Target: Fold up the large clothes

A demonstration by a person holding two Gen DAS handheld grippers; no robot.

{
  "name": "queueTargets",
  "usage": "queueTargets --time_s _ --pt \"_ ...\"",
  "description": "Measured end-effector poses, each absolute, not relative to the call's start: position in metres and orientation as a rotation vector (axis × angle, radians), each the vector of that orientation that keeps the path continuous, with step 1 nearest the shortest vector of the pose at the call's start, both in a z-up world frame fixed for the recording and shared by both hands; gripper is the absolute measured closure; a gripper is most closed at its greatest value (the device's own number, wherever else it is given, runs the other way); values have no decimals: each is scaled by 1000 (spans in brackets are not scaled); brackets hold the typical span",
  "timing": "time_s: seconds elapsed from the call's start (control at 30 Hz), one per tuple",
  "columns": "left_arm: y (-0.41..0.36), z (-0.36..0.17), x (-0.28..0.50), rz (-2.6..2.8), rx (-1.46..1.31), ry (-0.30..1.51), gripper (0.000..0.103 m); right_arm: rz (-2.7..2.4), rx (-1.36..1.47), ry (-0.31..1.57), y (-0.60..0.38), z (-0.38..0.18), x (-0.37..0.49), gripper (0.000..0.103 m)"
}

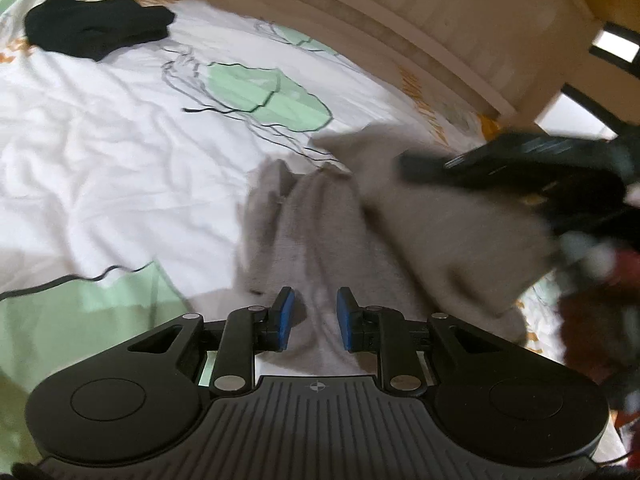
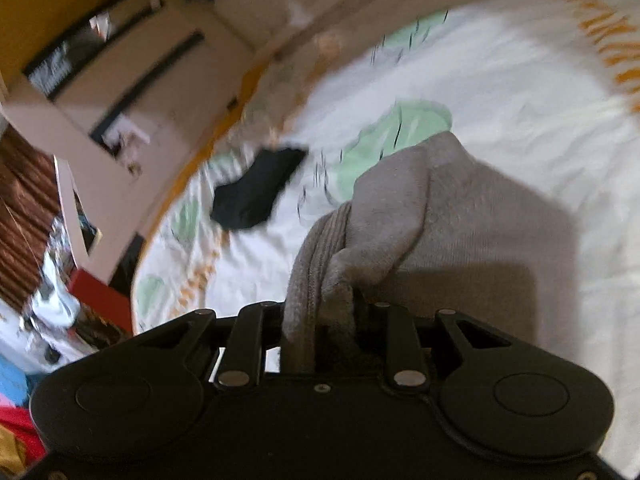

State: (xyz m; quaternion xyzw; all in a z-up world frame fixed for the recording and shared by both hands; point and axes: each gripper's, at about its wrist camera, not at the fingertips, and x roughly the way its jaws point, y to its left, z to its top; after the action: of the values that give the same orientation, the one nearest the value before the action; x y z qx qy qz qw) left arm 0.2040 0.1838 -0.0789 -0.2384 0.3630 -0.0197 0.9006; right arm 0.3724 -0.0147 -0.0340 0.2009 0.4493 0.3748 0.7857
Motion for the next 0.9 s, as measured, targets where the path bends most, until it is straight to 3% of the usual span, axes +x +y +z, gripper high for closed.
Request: queueTargets --time_s 0.17,0.3,0.33,0.57,0.7,0.77,0.83,0.9 --pt "197 -80 189 -22 -510 747 80 788 372 1006 27 -77 363 67" --pt "196 -74 176 -27 -488 739 80 877 364 981 41 -75 355 42" --pt "195 -71 174 -28 -477 734 80 914 383 968 39 -69 352 40" --pt "182 -33 159 -36 -383 632 80 964 465 783 -22 -11 336 40" --pt "165 -15 160 -69 -318 569 74 830 417 712 -68 -1 329 41" --pt "153 -16 170 -109 -295 584 74 780 359 705 -85 -5 321 45" --pt "142 -22 179 -147 -273 612 74 732 289 704 -93 -12 312 62" --pt "132 -31 189 -183 -259 648 74 712 246 719 -97 -22 303 68"
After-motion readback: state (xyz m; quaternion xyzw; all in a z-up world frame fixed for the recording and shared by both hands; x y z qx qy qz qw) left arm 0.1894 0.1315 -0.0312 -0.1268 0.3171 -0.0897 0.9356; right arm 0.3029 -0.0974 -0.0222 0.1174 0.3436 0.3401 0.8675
